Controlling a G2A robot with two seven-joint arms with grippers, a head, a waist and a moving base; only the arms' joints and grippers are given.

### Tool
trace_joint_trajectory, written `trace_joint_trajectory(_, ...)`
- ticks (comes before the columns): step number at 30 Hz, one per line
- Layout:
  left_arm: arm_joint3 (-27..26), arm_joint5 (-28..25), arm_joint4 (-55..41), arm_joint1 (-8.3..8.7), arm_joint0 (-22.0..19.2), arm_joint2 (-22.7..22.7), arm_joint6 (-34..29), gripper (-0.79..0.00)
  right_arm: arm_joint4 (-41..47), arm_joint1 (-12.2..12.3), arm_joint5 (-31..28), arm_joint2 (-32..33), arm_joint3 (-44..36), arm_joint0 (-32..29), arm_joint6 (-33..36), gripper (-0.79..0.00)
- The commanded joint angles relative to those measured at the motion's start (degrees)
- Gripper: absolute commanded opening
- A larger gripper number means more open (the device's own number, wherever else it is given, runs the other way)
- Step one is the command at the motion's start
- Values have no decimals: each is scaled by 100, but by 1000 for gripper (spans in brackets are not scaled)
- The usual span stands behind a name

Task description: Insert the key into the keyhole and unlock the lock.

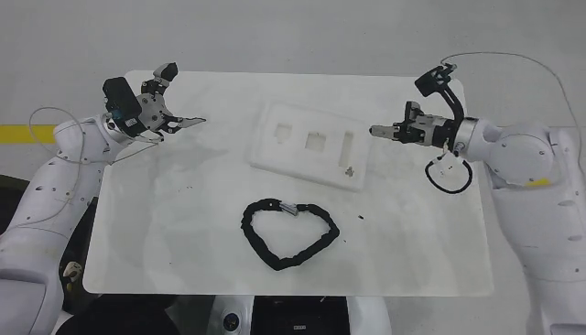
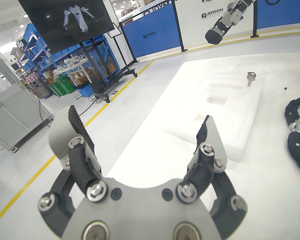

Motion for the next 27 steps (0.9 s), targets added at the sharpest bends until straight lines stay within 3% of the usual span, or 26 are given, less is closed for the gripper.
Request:
trace_joint_trajectory(1, 0, 0, 0, 0, 0, 0, 0, 0, 23, -10, 186, -162, -29, 81, 169, 0)
trace_joint_trajectory(14, 0, 0, 0, 0, 0, 0, 0, 0, 153, -116, 995, -1339, 117, 684, 1260, 0)
trace_joint_trajectory(27, 0, 0, 0, 0, 0, 0, 0, 0, -419, -244, 1716, -2182, 404, 1225, 1520, 0)
